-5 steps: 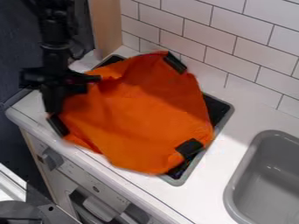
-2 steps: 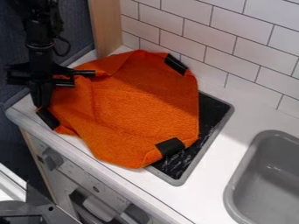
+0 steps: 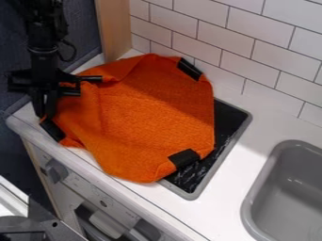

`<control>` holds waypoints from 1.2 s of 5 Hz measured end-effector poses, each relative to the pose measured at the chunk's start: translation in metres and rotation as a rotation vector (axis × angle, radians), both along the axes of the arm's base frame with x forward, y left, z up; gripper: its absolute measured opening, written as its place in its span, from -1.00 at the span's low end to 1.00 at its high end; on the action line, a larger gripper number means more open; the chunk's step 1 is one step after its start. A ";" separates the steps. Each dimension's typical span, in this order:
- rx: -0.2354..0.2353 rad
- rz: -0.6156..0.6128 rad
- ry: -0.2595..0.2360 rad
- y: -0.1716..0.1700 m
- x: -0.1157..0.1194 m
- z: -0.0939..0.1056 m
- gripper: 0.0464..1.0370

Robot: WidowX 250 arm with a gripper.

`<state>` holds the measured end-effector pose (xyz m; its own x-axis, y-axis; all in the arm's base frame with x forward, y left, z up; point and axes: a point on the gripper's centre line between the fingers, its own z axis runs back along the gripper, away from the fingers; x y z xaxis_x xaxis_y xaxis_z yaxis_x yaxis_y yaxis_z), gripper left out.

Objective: Unfold the cloth from the center to bottom left

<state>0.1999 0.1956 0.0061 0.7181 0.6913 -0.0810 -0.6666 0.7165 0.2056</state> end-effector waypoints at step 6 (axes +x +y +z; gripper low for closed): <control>-0.141 -0.269 -0.172 -0.168 0.055 0.076 0.93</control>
<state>0.2549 0.0275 0.0825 0.8844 0.4661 -0.0239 -0.4664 0.8846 -0.0068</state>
